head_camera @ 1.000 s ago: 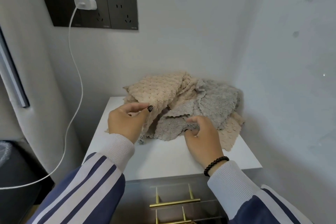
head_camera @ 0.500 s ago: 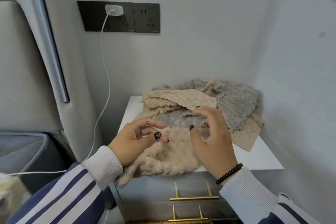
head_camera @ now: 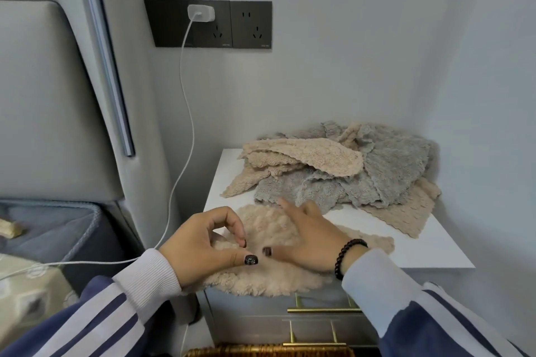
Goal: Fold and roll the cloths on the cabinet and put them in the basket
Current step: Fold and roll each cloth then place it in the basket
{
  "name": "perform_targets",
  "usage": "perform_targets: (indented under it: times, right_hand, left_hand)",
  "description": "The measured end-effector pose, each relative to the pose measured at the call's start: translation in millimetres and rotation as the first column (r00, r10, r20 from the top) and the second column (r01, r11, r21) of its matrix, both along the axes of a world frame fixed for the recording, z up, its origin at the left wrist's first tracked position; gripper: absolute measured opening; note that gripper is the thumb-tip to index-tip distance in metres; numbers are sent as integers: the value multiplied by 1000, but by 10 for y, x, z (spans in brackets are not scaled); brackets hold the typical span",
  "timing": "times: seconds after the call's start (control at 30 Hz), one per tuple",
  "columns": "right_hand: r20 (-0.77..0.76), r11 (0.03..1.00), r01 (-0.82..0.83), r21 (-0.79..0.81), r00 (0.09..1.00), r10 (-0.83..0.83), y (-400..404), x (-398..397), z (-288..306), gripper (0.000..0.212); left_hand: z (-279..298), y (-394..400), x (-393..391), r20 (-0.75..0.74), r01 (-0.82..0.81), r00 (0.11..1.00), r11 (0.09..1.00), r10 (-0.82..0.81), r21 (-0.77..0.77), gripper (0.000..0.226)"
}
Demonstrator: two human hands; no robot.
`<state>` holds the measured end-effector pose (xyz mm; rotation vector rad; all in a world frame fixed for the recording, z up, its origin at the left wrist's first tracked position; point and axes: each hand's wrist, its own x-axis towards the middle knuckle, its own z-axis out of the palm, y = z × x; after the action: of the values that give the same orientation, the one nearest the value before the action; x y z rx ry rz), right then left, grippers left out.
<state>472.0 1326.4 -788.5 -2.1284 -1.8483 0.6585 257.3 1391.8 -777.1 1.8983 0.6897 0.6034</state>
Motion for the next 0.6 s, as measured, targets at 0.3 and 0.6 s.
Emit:
perform_targets:
  times: [0.3, 0.6]
  right_hand:
    - [-290, 793, 351, 498, 929, -229, 12, 142, 128, 13]
    - [-521, 766, 453, 456, 834, -183, -376, 437, 516, 31]
  left_hand:
    - [-73, 121, -180, -115, -122, 984, 981, 140, 151, 64]
    - [32, 239, -94, -119, -271, 946, 937, 302, 223, 17]
